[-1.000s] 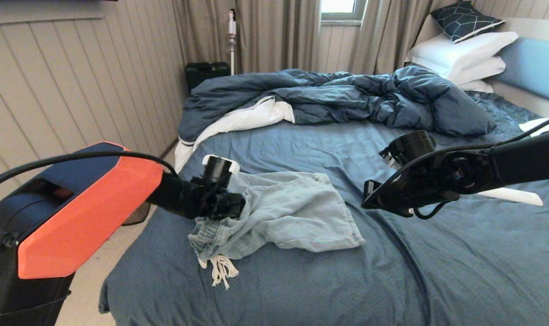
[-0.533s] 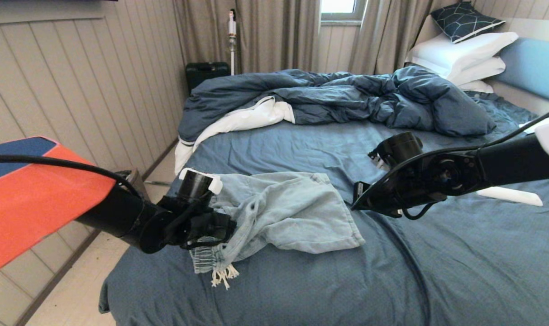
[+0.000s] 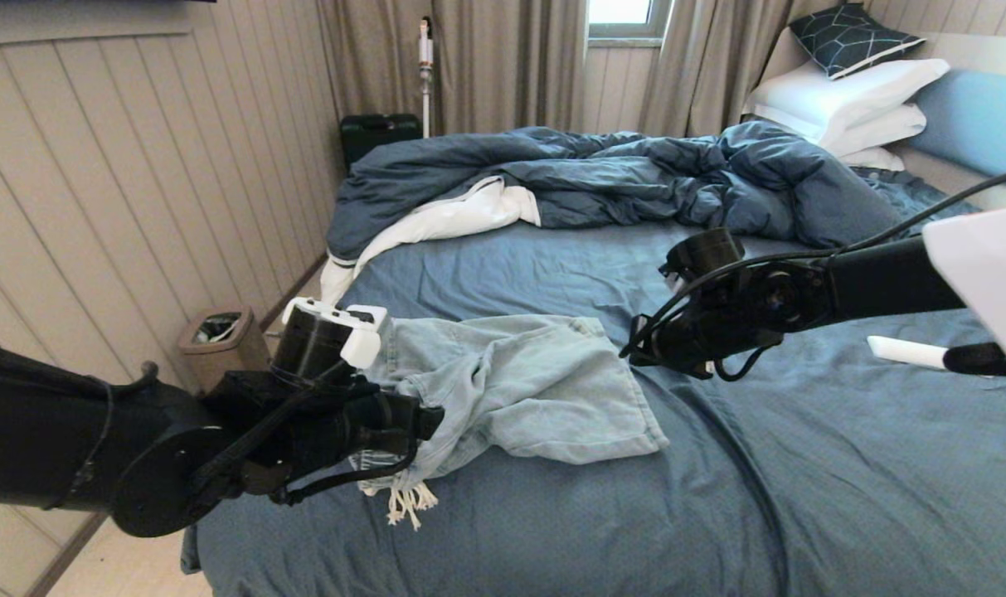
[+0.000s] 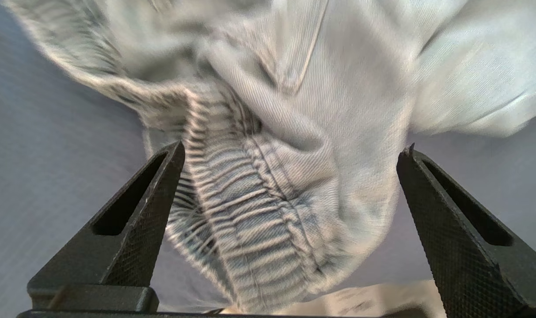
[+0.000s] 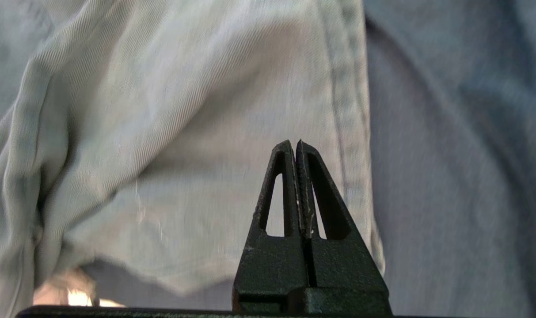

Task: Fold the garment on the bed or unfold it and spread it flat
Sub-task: Unford the blue shorts

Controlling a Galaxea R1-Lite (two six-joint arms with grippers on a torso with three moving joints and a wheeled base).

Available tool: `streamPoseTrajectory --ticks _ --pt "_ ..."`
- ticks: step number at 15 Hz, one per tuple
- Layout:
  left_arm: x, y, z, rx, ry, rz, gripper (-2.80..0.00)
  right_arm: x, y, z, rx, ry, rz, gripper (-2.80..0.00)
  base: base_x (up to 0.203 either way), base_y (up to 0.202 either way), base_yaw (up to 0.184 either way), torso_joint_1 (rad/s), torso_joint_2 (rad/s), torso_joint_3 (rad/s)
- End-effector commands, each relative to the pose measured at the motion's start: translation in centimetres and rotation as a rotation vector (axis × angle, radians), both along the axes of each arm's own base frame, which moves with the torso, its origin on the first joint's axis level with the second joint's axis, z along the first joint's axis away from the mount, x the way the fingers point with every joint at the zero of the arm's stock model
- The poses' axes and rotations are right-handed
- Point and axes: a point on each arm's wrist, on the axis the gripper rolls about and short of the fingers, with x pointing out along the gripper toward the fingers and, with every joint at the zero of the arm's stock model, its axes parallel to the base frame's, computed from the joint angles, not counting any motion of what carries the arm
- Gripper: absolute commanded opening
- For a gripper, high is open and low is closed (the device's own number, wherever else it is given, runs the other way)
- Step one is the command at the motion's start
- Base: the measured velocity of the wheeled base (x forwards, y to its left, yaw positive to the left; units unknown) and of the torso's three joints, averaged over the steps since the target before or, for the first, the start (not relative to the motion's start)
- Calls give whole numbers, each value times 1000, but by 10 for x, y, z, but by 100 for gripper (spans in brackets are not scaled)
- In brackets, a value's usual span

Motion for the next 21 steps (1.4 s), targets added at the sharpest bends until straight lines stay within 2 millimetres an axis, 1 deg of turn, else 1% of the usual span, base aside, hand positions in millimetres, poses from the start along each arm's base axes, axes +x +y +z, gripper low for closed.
streamPoseTrajectory --ticks 1,3,4,5,6,8,10,11,14,16,19,20,21 --pt "-15 16 29 -58 -69 23 0 19 7 -18 -39 32 -27 -280 0 0 0 0 0 0" --pt "-20 39 41 -73 -92 83 0 30 13 -26 -98 25 -62 -280 0 0 0 0 0 0" --pt "-21 54 45 -71 -91 131 0 35 18 -29 -105 19 -58 -280 0 0 0 0 0 0" --pt "-22 64 44 -63 -77 163 0 39 22 -31 -109 9 -58 -280 0 0 0 0 0 0" --pt "-24 72 41 -57 -65 182 0 44 24 -30 -114 -2 -63 0 0 0 0 0 0 0" --pt "-25 75 38 -51 -57 189 0 54 28 -32 -128 -9 -77 0 0 0 0 0 0 0" --pt "-22 73 38 -53 -61 191 0 64 30 -39 -159 -24 -96 0 0 0 0 0 0 0" --pt "-21 73 39 -56 -64 189 0 66 34 -40 -171 -49 -86 0 0 0 0 0 0 0" --pt "-13 69 35 -54 -57 186 0 72 38 -57 -221 -60 -84 0 0 0 0 0 0 0" --pt "-12 68 35 -58 -62 185 0 74 46 -67 -222 -64 -71 0 0 0 0 0 0 0" --pt "-10 68 28 -48 -41 187 0 74 54 -72 -219 -74 -58 0 0 0 0 0 0 0" --pt "-9 67 26 -45 -35 187 0 74 55 -71 -218 -78 -56 -280 0 0 0 0 0 0" --pt "-7 66 22 -37 -20 186 0 72 58 -67 -214 -88 -51 -280 0 0 0 0 0 0"
